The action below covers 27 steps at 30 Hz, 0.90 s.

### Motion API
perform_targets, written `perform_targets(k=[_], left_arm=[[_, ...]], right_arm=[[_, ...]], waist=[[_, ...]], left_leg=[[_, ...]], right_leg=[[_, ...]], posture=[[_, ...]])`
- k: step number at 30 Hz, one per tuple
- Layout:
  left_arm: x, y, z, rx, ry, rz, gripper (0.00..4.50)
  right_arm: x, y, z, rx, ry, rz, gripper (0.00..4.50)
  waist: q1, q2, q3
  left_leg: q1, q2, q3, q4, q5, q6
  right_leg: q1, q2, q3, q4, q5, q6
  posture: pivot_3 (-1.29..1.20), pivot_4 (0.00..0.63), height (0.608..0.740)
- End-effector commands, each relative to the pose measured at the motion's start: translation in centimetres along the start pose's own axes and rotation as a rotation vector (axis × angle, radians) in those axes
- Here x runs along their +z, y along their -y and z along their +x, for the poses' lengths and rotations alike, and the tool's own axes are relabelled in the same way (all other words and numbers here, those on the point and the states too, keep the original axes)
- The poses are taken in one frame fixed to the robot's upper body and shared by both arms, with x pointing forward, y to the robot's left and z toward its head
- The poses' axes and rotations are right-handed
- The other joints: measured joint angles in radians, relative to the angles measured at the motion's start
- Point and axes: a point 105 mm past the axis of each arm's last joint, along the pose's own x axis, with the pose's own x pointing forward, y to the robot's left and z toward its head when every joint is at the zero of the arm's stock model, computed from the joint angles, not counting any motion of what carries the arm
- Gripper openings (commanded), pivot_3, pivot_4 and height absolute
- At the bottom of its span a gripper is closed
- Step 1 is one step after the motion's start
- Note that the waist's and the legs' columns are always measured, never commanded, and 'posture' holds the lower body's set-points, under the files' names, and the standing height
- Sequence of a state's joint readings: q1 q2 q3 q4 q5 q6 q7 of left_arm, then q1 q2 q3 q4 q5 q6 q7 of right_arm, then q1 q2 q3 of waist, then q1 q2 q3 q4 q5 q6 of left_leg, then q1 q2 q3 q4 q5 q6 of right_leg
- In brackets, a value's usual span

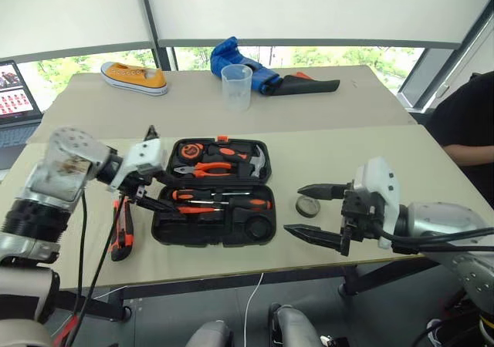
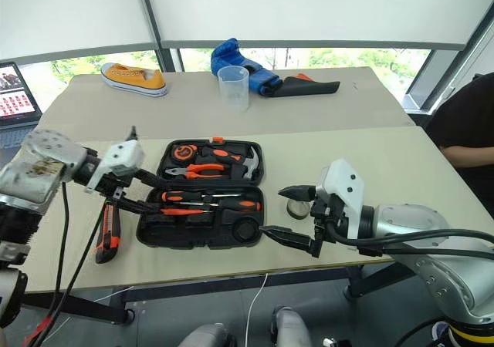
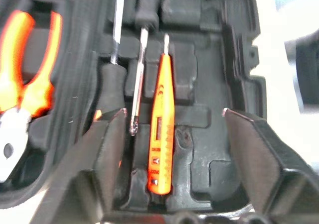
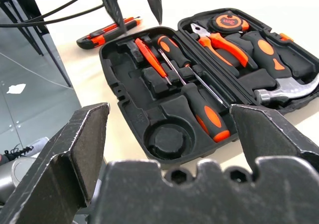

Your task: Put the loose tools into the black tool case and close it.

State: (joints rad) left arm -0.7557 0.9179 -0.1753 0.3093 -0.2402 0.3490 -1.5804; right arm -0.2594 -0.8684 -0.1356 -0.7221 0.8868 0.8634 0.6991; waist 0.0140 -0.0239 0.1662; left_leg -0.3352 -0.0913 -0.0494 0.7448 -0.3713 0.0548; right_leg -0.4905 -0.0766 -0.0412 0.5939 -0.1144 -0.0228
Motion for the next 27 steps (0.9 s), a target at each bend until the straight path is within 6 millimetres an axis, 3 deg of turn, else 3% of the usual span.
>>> perform_targets(k=[1, 5, 6, 12, 23, 27], left_arm=[[-0.1, -1.0, 0.7, 0.074, 0.094, -0.055, 1.57], [-0.4, -1.9, 2.2, 0.100, 0.202, -0.182, 0.16], [-0.5, -1.9, 2.4, 0.101, 0.214, -0.194, 0.07], [-2.8, -0.8, 4.2, 0.089, 0.146, -0.204, 0.07], [-4.6, 0.9, 4.6, 0.086, 0.110, -0.196, 0.07], [-4.8, 0.5, 4.3, 0.129, 0.105, -0.175, 0.07]], right_arm=[[1.1, -0.1, 0.1, 0.020, 0.042, -0.040, 4.50], [1.3, 0.0, 0.4, 0.038, 0.043, -0.043, 4.50], [1.4, 0.0, 0.4, 0.040, 0.042, -0.044, 4.50], [1.5, 0.3, 0.5, 0.045, 0.035, -0.048, 4.50], [1.5, 0.4, 0.7, 0.043, 0.036, -0.038, 4.50], [1.5, 0.3, 0.8, 0.044, 0.039, -0.030, 4.50]], waist=[[0.003, 0.000, 0.000], [0.002, 0.000, 0.000], [0.001, 0.000, 0.000], [-0.008, 0.000, 0.000], [-0.002, 0.000, 0.000], [-0.003, 0.000, 0.000]], left_leg=[[0.000, 0.000, 0.000, 0.001, 0.000, 0.000], [0.000, -0.001, 0.000, 0.002, 0.000, 0.000], [0.000, -0.001, 0.000, 0.002, 0.000, 0.000], [0.000, 0.000, 0.000, 0.000, 0.000, 0.000], [0.001, 0.000, 0.000, 0.000, 0.000, 0.000], [0.001, 0.000, 0.000, 0.000, 0.000, 0.000]], right_leg=[[0.000, 0.000, 0.000, 0.000, 0.000, 0.000], [0.001, 0.000, 0.000, 0.000, 0.001, 0.001], [0.001, 0.000, 0.001, 0.000, 0.001, 0.001], [0.000, -0.001, 0.001, 0.000, 0.001, 0.001], [0.000, -0.002, 0.001, -0.001, 0.001, 0.001], [0.000, -0.002, 0.002, -0.001, 0.001, 0.001]], posture=[[0.00, 0.150, 0.724], [0.00, 0.150, 0.724], [0.00, 0.150, 0.724], [0.00, 0.150, 0.724], [0.00, 0.150, 0.724], [0.00, 0.150, 0.724]])
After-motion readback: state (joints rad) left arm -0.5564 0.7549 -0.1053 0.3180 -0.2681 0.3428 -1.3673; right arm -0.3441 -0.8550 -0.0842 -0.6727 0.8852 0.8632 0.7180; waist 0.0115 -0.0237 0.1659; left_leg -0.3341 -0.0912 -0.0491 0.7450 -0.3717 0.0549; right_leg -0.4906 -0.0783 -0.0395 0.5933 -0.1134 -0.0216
